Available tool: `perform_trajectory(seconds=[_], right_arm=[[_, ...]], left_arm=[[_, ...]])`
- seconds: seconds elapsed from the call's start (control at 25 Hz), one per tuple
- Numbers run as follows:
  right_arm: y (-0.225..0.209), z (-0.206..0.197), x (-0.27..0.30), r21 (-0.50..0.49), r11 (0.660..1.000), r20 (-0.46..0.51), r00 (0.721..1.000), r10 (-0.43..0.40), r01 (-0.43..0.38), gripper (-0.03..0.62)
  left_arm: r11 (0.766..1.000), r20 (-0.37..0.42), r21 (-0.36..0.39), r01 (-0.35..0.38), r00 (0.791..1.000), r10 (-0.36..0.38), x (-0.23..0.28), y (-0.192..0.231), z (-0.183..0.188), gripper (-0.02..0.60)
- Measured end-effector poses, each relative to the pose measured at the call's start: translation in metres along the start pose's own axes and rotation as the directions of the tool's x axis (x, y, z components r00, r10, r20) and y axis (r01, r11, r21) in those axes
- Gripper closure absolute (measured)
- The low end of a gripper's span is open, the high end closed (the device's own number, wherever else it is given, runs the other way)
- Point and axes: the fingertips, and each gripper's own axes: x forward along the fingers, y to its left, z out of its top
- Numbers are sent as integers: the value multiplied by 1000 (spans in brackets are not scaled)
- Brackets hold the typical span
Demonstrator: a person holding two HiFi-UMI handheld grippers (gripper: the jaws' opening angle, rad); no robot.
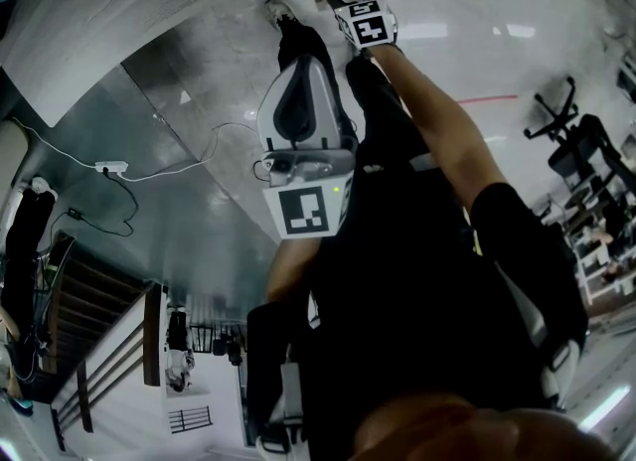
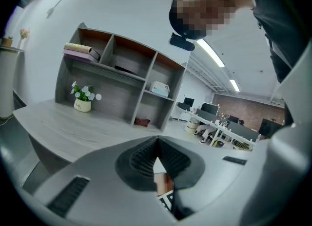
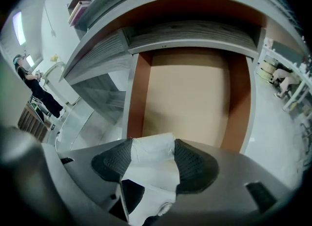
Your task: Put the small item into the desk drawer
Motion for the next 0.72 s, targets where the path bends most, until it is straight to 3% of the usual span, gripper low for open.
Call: perform_trajectory(seconds=[0.72], right_arm=[[1,-6,13,3,1000,-91,995,-28,28,332]], left_arm=[[1000,-10,-12,2,1000,-2,1,14,-4,584]])
